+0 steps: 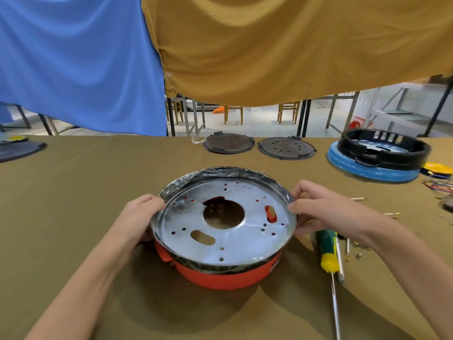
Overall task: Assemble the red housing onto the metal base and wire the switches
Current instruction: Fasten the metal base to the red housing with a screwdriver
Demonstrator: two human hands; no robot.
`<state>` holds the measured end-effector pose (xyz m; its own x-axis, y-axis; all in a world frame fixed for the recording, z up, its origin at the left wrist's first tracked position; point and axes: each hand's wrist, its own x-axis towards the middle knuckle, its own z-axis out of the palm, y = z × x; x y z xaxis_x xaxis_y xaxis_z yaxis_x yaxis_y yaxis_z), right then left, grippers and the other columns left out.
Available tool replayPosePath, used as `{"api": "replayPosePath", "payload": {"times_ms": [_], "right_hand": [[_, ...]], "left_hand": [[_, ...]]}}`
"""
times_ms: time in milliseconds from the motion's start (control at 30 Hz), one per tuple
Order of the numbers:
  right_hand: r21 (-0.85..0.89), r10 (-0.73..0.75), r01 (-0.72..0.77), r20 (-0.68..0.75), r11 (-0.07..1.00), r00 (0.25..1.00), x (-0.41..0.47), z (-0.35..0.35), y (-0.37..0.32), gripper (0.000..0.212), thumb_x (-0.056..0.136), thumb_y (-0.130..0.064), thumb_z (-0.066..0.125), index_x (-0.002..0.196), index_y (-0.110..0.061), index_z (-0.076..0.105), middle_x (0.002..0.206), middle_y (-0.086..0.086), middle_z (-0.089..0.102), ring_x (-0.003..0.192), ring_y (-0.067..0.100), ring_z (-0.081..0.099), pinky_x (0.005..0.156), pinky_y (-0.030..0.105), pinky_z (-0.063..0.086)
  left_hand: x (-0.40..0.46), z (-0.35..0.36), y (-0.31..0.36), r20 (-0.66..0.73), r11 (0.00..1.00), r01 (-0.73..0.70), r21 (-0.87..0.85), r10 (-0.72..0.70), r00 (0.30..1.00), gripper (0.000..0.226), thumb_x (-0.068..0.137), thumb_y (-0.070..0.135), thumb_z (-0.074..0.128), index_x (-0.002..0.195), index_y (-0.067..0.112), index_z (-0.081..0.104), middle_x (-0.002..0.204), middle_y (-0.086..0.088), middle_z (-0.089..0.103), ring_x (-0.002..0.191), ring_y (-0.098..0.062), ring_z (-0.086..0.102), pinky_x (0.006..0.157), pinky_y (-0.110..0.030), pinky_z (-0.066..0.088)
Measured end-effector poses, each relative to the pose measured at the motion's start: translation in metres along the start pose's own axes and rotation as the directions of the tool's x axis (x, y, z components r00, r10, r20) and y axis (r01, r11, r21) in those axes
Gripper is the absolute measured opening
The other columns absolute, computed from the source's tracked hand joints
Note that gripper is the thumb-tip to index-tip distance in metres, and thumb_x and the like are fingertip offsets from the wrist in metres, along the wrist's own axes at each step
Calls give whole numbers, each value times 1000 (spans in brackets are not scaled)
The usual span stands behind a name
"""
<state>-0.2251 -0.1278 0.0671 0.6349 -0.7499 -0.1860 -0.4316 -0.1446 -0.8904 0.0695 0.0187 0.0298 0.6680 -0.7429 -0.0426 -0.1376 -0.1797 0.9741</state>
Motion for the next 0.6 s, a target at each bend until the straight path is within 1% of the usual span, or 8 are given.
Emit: {"api": "replayPosePath", "payload": {"times_ms": [67, 200, 267, 400, 600], "right_hand": [[7, -8, 8, 15, 1000, 1000, 0, -1, 1, 18, 93, -17, 61, 106, -9, 51, 91, 11, 75, 85, 23, 74, 72, 32, 61], [4, -16, 16, 30, 1000, 999, 2, -1, 3, 16, 95, -17, 59, 106, -9, 50, 91, 13, 75, 85, 23, 74, 75, 34, 62], [9, -19, 19, 28, 1000, 999, 2, -1, 4, 16, 96, -17, 58, 106, -8, 50, 90, 15, 75, 85, 24, 74, 75, 35, 62], [13, -26, 26, 28, 1000, 999, 3, -1, 5, 16, 97, -19, 56, 107, -8, 50, 87, 12, 75, 82, 24, 75, 72, 33, 62], [-17, -43, 44, 23, 999, 999, 3, 1, 5, 16, 98, -21, 54, 108, -9, 49, 85, 9, 76, 80, 23, 74, 71, 33, 62]], "left_hand": [[1, 0, 0, 11, 999, 20, -31, -20, 1000, 33, 83, 7, 57, 53, 19, 51, 55, -6, 42, 53, -19, 39, 51, -29, 28], [3, 2, -1, 7, 999, 27, -33, -27, 1000, 39, 84, 6, 56, 48, 21, 51, 52, -2, 42, 49, -18, 38, 50, -29, 27], [4, 2, -1, 3, 999, 23, -30, -23, 1000, 38, 84, 5, 56, 49, 20, 51, 52, -2, 42, 48, -17, 37, 50, -28, 26], [3, 3, -1, -4, 999, 23, -40, -23, 1000, 27, 85, 5, 55, 62, 16, 46, 56, -5, 41, 49, -17, 37, 49, -28, 25], [2, 3, 0, -7, 1000, 22, -3, -22, 1000, 27, 86, 5, 53, 63, 17, 44, 56, -3, 40, 53, -18, 36, 51, -29, 24]]}}
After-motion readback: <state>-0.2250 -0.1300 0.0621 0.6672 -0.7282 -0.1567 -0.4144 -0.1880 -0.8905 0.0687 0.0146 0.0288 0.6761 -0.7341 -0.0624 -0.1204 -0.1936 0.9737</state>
